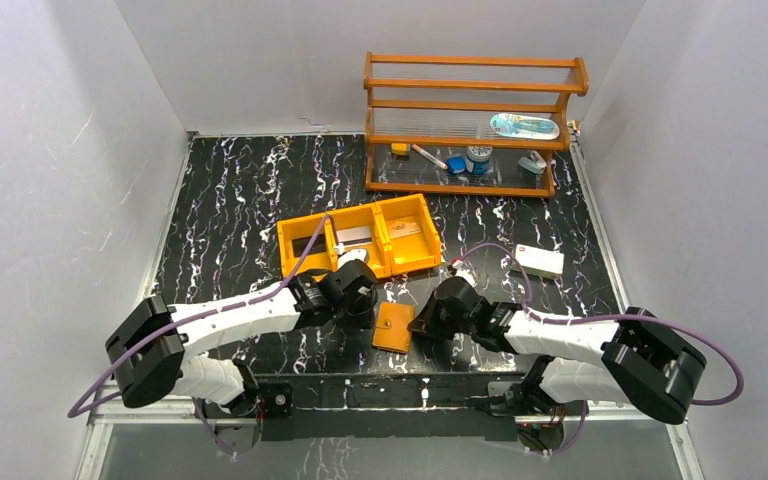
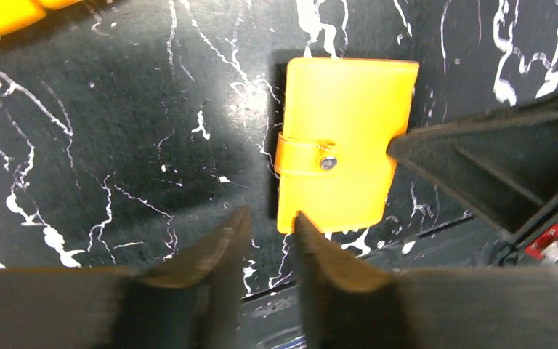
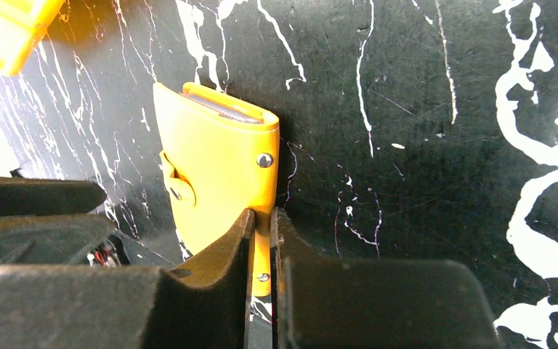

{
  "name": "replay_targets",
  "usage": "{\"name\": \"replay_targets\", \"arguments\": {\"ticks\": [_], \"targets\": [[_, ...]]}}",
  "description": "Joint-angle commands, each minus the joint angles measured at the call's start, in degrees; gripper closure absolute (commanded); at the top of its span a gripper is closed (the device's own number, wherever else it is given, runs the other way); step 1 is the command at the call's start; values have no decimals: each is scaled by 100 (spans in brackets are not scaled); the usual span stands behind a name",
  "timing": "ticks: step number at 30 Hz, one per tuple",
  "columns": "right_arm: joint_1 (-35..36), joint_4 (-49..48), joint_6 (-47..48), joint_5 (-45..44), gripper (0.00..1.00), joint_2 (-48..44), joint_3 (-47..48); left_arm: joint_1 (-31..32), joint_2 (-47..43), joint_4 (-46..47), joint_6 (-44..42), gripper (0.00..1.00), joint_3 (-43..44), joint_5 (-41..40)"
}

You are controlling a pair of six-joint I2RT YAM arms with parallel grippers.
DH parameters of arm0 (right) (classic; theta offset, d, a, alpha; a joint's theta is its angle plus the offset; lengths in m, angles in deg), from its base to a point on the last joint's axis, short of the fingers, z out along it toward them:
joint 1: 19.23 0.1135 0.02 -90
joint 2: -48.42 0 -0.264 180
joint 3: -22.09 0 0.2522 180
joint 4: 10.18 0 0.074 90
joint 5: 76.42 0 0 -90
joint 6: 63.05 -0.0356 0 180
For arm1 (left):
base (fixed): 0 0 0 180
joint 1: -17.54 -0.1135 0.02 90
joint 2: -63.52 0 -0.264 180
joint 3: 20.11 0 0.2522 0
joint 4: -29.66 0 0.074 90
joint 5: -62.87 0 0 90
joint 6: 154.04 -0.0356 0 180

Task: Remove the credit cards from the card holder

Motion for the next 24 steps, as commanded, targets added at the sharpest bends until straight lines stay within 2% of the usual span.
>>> {"name": "replay_targets", "arguments": {"ticks": [1, 2, 4, 10, 15, 20, 24], "targets": [[-32, 40, 176, 39, 88, 38, 67, -14, 224, 128, -223, 57, 271, 340], [-32, 28, 175, 35, 88, 51, 79, -8, 390, 134, -289, 51, 395, 375], [-40, 0, 169, 35, 87, 53, 90, 17, 710, 120, -435, 47, 671, 410], [-73, -26, 141, 56, 86, 105, 129, 129, 1373, 71, -549, 53, 1083, 406], [-135, -88, 113, 128, 86, 103, 111, 174, 1772, -267, -465, 69, 1189, 248], [-175, -77, 145, 171, 86, 108, 144, 190, 1942, -428, -324, 76, 1062, 142], [-220, -36, 156, 176, 86, 94, 123, 199, 1840, -604, -256, 97, 982, -128]]}}
